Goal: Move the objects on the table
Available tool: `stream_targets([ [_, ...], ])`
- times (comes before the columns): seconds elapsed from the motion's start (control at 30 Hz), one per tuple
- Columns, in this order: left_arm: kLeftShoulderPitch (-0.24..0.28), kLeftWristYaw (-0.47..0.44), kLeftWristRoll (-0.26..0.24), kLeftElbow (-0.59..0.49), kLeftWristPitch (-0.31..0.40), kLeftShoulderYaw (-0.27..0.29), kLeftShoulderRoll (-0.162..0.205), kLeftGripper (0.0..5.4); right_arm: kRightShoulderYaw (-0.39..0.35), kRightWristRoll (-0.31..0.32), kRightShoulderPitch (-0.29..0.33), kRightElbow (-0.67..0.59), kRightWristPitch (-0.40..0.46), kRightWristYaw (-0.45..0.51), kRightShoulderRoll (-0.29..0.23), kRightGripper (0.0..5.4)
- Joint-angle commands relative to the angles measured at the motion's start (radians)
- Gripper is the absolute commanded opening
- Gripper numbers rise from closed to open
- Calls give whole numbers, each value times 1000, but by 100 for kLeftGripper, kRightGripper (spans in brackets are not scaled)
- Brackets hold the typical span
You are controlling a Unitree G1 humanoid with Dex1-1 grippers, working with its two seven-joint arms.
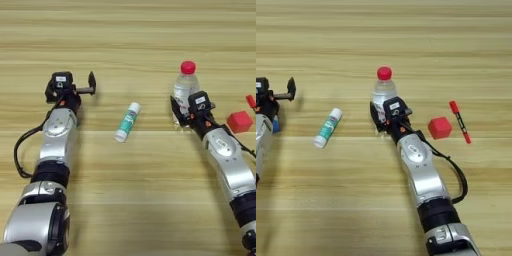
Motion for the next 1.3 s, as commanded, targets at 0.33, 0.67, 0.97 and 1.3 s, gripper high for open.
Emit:
stream_targets([
  [0.33,-38,-4,7,49,-39,-8,1,540,22,-26,27,36,44,-4,4,323],
  [0.67,-39,-8,2,45,-39,-5,0,540,21,-22,30,37,55,-1,5,323],
  [0.97,-39,-12,-2,41,-38,-2,0,540,5,7,28,38,84,13,9,422],
  [1.3,-39,-16,-5,44,-39,2,2,540,-2,12,28,32,91,10,10,530],
])
